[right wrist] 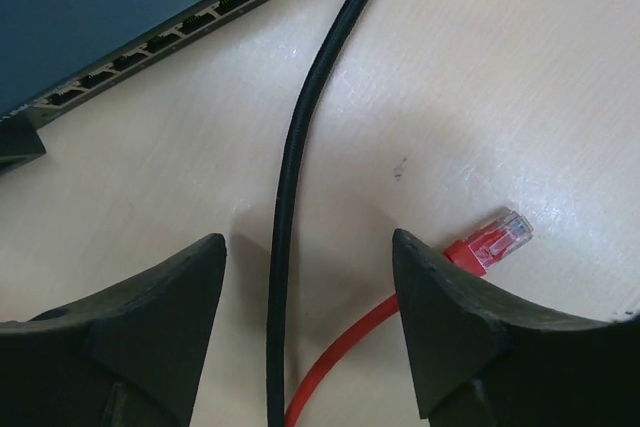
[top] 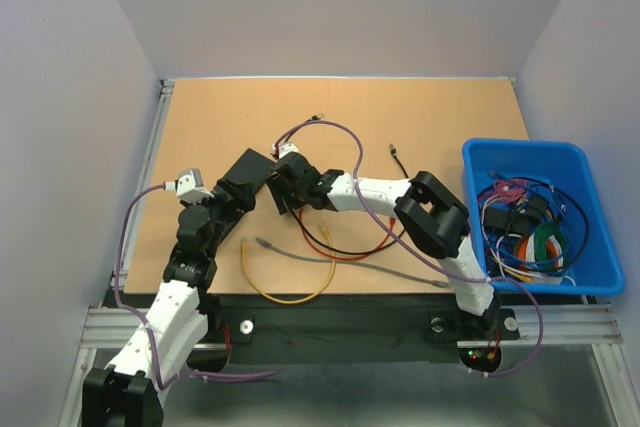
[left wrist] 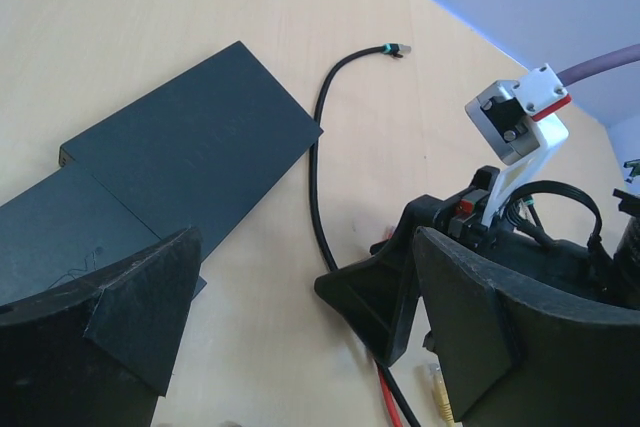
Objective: Insert the plug into the switch port
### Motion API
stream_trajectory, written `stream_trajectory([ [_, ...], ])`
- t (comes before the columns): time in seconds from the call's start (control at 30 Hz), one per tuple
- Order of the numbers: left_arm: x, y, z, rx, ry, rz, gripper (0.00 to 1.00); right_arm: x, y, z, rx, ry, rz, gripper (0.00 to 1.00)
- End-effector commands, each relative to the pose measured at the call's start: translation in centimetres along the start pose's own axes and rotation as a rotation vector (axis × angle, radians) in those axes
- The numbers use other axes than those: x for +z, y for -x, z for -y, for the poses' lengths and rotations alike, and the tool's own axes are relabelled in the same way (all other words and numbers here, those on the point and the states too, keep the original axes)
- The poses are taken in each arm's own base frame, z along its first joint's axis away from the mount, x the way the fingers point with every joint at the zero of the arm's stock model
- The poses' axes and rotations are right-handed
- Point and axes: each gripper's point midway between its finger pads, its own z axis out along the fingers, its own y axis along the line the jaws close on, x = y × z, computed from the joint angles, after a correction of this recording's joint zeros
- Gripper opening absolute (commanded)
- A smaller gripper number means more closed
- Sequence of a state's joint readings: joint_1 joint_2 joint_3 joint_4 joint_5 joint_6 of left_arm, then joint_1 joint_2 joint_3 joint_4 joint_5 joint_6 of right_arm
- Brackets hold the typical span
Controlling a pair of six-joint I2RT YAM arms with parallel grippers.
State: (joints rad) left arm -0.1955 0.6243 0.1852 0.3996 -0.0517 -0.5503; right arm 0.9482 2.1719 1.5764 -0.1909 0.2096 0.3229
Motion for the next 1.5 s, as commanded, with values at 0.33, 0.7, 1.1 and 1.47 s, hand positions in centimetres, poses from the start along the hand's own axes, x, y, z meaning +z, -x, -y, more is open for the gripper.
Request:
stream_trajectory([
  [0.33, 0.0, 1.2, 1.8, 0.035, -0.076, 0.027, 0.99, -2.3, -2.6, 0.7, -0.066, -0.086, 0.012, 0.09],
  [0.7, 0.2, 0.7, 2.0, 0.031, -0.086, 0.009, 0.99, -15.4, -6.7, 9.7, 0.038, -0.320, 0.056, 0.69],
  [1.1, 0.3, 0.7, 1.0, 0.023, -0.042, 0.023, 0.99, -16.0, 3.2, 16.2, 0.369, -0.417, 0.207, 1.00],
  [1.47, 0.4, 0.5, 0.9, 0.026, -0.033, 0.010, 0.99, -3.8, 8.8, 25.5, 0.504, -0.445, 0.149, 0.98],
])
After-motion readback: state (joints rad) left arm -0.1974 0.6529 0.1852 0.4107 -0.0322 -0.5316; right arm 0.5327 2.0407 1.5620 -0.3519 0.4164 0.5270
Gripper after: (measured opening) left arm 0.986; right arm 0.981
